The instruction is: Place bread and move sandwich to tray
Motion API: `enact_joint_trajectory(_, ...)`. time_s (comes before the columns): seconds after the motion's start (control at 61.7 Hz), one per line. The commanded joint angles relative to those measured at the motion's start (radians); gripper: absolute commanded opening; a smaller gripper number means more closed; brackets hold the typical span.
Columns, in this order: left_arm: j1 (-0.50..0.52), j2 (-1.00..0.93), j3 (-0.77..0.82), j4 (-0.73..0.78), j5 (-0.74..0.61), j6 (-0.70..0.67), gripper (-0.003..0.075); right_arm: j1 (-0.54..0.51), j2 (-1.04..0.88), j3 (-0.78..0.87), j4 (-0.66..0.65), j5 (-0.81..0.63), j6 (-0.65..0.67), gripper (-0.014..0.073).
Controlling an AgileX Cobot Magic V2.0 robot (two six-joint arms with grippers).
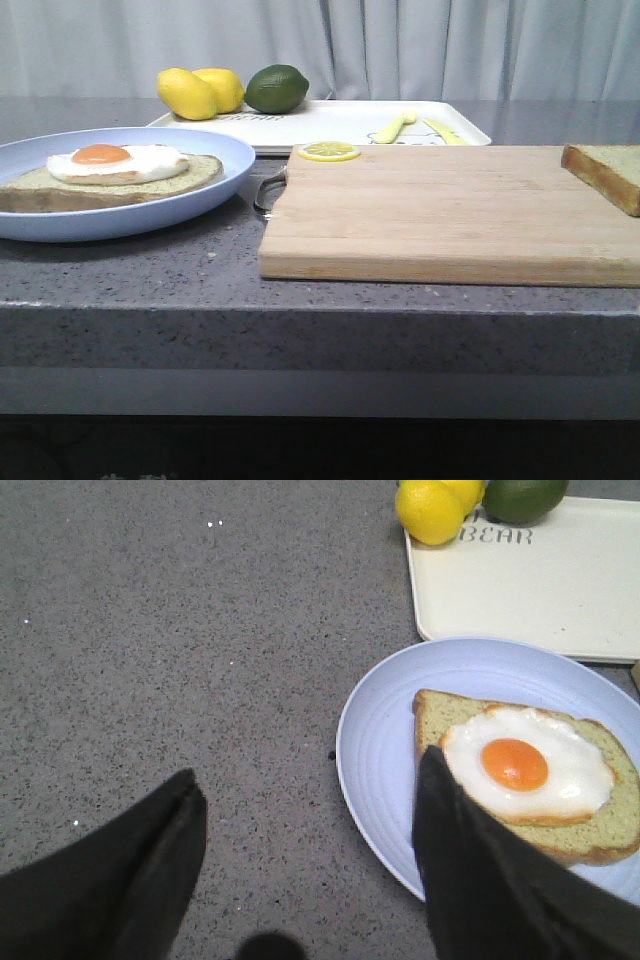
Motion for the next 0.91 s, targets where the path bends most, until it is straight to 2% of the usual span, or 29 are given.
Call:
enact_joint_trajectory(0.0, 0.000, 0.002, -0.034, 0.005, -0.094, 0.000, 0.0479, -0.005, 0.022, -0.047, 0.028, -0.048, -0.001, 0.0641)
enact_joint_trajectory(0.162, -0.029, 0.002, -0.034, -0.001, -0.103, 0.000, 0.0479, -0.005, 0.119, -0.161, 0.052, 0.087, -0.001, 0.0641)
enact_joint_trajectory(0.357, -0.142, 0.002, -0.034, -0.001, -0.103, 0.025, 0.0479, -0.005, 0.317, -0.331, 0.050, 0.313, -0.008, 0.0641)
enact_joint_trajectory(0.535, -0.241, 0.002, -0.034, 0.008, -0.103, 0.027, 0.0479, -0.028, 0.458, -0.443, 0.050, 0.412, -0.062, 0.0641)
enact_joint_trajectory(0.681, -0.293, 0.002, -0.034, 0.012, -0.103, 0.027, 0.0479, -0.188, 0.543, -0.506, 0.111, 0.456, -0.104, 0.0641)
enact_joint_trajectory(0.891, -0.308, 0.002, -0.034, 0.014, -0.101, 0.027, 0.0479, -0.522, 0.642, -0.506, 0.453, 0.468, -0.265, 0.0641)
